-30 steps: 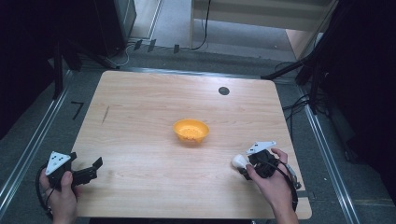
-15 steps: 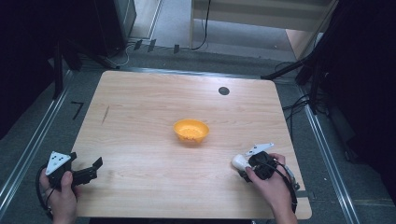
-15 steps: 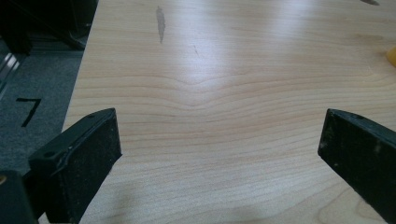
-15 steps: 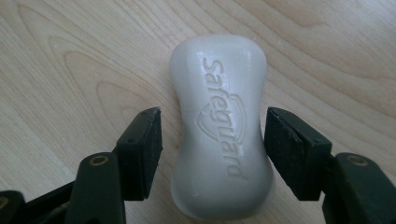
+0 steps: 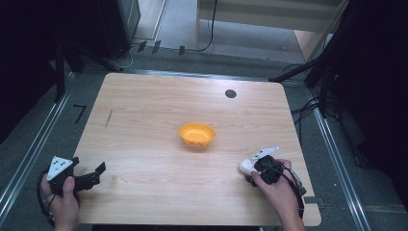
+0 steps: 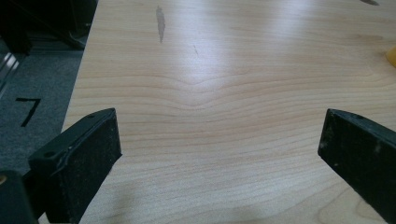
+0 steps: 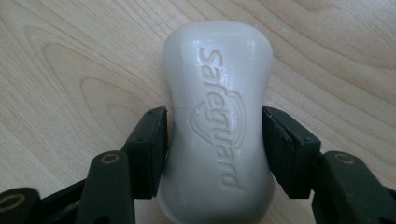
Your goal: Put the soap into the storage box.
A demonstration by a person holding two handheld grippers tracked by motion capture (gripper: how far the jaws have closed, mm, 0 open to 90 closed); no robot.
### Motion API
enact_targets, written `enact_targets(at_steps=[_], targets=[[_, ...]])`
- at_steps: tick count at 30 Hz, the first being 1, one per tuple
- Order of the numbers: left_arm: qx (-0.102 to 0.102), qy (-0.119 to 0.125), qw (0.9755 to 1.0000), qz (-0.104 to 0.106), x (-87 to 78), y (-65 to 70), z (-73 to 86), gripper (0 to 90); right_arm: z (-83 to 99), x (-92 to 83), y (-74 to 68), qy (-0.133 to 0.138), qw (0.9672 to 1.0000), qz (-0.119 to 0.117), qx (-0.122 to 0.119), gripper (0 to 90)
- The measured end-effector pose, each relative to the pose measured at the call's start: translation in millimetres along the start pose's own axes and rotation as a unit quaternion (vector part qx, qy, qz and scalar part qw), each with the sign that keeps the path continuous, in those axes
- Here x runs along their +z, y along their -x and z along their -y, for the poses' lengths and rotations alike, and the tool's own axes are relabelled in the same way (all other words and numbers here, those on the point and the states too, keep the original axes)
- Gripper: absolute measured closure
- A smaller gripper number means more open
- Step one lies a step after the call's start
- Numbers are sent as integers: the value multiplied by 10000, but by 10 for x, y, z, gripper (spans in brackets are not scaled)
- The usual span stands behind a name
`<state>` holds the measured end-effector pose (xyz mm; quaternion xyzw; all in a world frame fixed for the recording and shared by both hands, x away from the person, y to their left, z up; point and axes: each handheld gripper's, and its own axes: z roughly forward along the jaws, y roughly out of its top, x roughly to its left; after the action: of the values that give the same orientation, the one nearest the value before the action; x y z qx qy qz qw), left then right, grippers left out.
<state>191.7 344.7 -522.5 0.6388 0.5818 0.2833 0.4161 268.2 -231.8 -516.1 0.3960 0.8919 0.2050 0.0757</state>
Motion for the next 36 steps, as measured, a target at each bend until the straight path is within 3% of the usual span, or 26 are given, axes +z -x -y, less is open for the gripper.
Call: enact_targets(at_steps=[10, 28, 36], targets=[[12, 4, 10000, -11, -1, 4, 1, 0, -16, 2, 10, -53, 10000, -40, -12, 457], [15, 0, 10000, -10, 0, 4, 1, 0, 26, 0, 9, 131, 9999, -49, 7, 473], [-10, 2, 10000, 2, 0, -1, 0, 0, 24, -7, 12, 156, 9997, -89, -162, 486]])
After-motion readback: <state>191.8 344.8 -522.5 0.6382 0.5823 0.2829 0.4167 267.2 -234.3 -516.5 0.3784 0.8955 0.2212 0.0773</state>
